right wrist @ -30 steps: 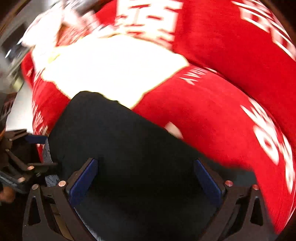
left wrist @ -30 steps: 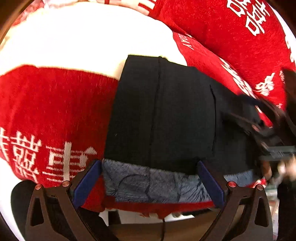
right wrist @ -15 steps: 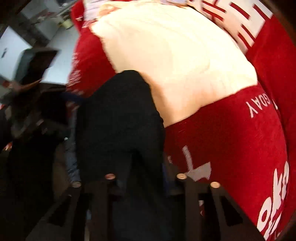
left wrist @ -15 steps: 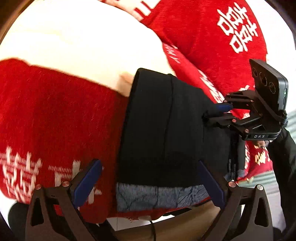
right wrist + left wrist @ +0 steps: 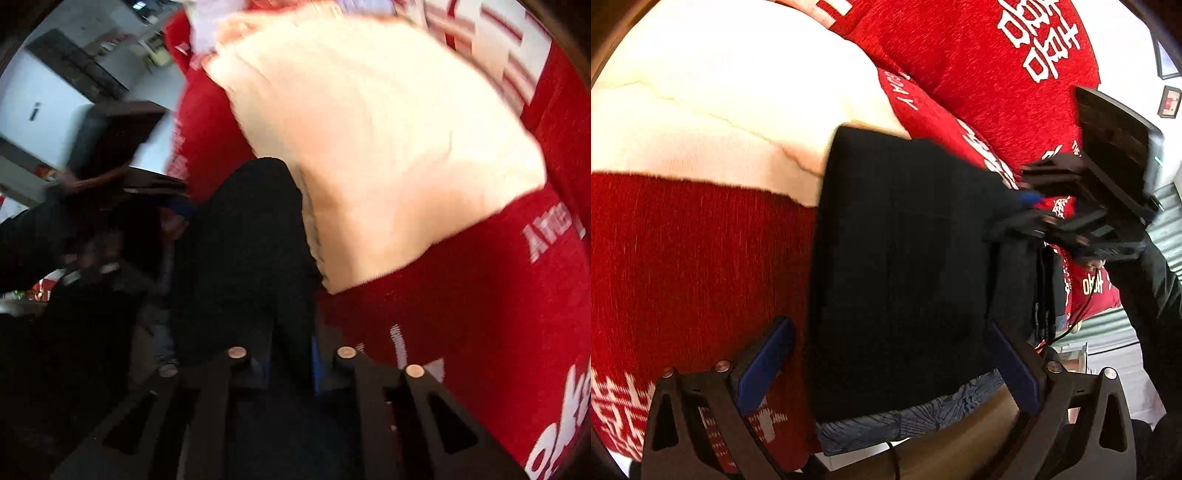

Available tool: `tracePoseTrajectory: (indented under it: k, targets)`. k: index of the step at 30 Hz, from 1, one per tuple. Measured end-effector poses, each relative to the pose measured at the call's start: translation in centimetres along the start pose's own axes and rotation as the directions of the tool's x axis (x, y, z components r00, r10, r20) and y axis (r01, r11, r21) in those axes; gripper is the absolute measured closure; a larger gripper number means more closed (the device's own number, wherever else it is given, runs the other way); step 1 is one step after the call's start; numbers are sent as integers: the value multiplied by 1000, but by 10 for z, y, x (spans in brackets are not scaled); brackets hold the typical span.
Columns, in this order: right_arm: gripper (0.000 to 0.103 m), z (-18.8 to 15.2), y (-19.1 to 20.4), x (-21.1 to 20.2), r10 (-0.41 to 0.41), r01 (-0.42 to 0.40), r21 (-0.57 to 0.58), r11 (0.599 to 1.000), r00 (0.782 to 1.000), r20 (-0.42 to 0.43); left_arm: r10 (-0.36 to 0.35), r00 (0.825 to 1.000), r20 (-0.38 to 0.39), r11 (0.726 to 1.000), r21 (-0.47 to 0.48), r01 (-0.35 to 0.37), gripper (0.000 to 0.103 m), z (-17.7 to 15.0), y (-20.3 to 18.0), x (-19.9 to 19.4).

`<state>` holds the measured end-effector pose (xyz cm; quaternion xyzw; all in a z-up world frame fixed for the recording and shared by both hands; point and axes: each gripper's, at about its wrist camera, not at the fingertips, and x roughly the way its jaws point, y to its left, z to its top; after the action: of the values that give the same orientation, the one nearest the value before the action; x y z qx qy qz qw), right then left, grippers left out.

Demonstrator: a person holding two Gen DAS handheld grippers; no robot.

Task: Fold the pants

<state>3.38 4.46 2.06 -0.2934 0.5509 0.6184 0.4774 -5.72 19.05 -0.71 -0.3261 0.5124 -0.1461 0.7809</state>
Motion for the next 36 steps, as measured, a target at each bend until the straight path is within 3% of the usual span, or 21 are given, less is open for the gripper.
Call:
tracePoseTrajectory:
  k: [5,8,11,12,14,15,17,19,20,21,23,24,26,28,30,33,34,36]
  targets:
    - [88,-13,27,-30,0,7,-86,996,996,86,-74,997,-32,993,89,77,1,12,-11,7]
    - [88,-14,29,-25,3,4,-78,997,996,94,-117,989,-86,981,146,128,1,19,-24,20]
    - [88,-10,16,-10,-32,36,-47,998,997,67,-28,992,-124,964,261,60,3,15,-50,35]
    - [88,-12,11,-10,-37,39,-28,999,997,62,13,992,-129,955,295,26,10,12,-57,38]
    - [87,-13,3,-5,-66,65,21,998,997,50,103,989,-107,942,329,-63,53,9,-66,40]
    - [83,-12,0,-3,-92,90,47,995,995,48,100,989,-108,945,321,-60,53,8,-67,37]
    - [65,-13,-7,-6,-138,130,149,980,989,47,117,987,-109,949,304,-79,60,9,-72,32]
    - [63,-20,-14,-22,-188,159,252,954,978,94,155,983,-103,943,313,-116,61,7,-79,31]
    - [60,-28,-17,-34,-261,212,324,922,958,119,176,979,-100,938,318,-136,61,6,-85,32]
    - [49,-39,-19,-44,-367,300,388,872,924,110,190,977,-96,935,321,-150,62,5,-89,31]
    - [45,-63,-17,-55,-543,458,472,753,838,53,195,977,-92,937,312,-157,63,2,-91,24]
    - [44,-75,-16,-57,-592,504,501,704,805,22,191,978,-89,940,302,-156,64,1,-89,19]
    - [41,-101,-15,-57,-645,542,576,612,763,-34,198,977,-78,941,294,-167,65,2,-90,13]
    - [38,-126,-17,-49,-656,539,653,533,750,-84,220,973,-70,938,290,-191,66,0,-95,12]
    - [39,-137,-12,-36,-652,540,668,512,751,-108,244,968,-61,934,284,-217,67,-1,-102,11]
    - [36,-138,22,-24,-749,659,578,482,652,-117,249,967,-52,933,282,-225,68,-3,-109,7]
    - [33,-138,36,-19,-763,688,543,482,634,-125,253,966,-50,933,275,-230,68,-3,-110,6]
    - [33,-137,56,-15,-770,706,504,498,627,-119,268,962,-49,932,268,-246,68,-3,-113,6]
